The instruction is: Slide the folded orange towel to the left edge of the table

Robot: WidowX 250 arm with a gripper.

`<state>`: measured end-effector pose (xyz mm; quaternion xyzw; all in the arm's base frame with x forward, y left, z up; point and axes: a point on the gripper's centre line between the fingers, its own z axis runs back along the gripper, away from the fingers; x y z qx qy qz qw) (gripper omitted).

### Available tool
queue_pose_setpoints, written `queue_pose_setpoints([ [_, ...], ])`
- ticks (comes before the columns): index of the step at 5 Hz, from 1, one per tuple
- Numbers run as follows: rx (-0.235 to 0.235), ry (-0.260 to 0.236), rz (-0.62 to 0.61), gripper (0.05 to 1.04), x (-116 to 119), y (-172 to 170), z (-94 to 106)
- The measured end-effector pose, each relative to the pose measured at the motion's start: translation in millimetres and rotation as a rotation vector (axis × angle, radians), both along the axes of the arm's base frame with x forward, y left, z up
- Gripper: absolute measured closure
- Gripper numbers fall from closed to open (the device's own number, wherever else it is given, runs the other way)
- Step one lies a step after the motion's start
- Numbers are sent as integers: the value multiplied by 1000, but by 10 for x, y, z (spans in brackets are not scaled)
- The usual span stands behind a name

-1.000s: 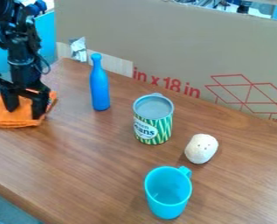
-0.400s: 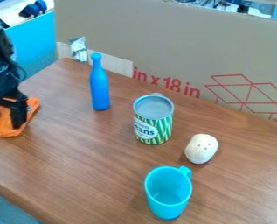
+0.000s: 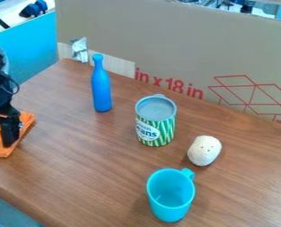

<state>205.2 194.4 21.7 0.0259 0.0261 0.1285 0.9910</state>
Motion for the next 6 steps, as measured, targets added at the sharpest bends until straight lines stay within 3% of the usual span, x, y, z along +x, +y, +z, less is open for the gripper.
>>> queue_pose_setpoints([
  [1, 2, -7, -43, 81, -38, -137, 65],
  [3, 64, -43, -150, 82, -75, -386, 314],
  [4, 68, -54, -202, 82, -105, -545, 390],
  [5, 33, -69, -248, 82, -98, -699, 493],
  [6, 3, -25, -266, 82, -140, -744, 532],
])
